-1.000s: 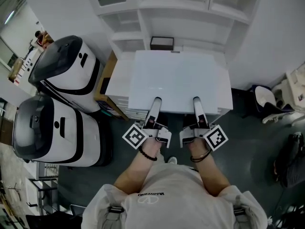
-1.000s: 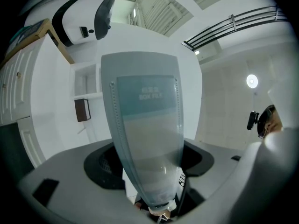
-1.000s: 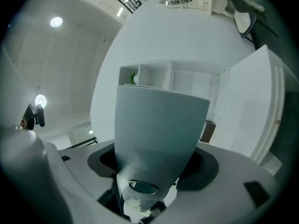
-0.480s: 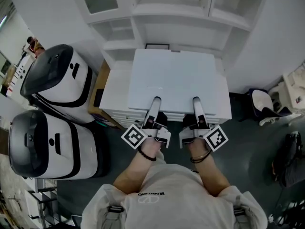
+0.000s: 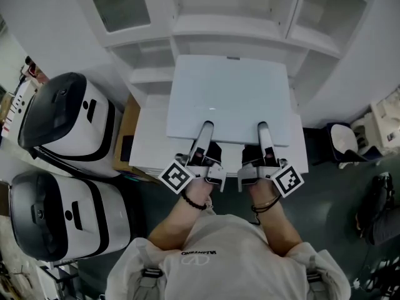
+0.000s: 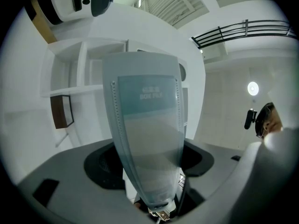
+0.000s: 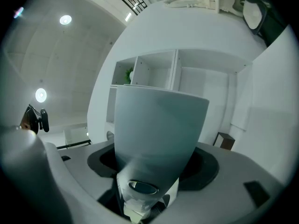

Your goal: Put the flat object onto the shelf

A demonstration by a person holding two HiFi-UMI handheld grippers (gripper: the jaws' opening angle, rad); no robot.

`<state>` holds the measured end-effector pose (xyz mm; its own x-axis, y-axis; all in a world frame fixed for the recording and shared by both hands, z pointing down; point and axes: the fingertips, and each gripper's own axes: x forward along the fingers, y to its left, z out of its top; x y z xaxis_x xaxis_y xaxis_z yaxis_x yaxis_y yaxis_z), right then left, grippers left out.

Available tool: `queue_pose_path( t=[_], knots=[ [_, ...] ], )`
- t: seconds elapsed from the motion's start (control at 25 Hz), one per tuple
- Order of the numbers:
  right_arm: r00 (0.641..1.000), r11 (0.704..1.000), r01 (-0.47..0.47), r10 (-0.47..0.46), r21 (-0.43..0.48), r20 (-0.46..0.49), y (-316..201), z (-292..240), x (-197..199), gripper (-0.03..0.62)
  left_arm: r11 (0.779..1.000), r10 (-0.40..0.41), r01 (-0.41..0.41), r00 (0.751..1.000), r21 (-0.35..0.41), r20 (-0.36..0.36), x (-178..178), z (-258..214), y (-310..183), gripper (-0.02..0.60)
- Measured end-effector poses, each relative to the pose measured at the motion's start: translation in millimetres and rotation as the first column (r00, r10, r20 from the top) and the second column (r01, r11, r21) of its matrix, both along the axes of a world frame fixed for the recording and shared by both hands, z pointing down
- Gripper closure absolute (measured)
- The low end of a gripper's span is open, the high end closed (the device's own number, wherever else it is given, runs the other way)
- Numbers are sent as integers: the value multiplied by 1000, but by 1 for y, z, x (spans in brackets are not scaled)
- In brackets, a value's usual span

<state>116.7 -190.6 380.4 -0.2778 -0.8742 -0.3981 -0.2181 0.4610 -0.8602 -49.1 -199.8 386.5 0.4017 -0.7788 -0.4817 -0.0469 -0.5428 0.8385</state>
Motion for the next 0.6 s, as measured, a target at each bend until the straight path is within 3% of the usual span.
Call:
queue_pose_path(
  t=[0.6],
  knots=[
    [996, 995, -83, 82, 60, 18, -81, -45, -15, 258, 997, 78, -78, 997, 8, 10, -16, -41, -90, 259]
  ],
)
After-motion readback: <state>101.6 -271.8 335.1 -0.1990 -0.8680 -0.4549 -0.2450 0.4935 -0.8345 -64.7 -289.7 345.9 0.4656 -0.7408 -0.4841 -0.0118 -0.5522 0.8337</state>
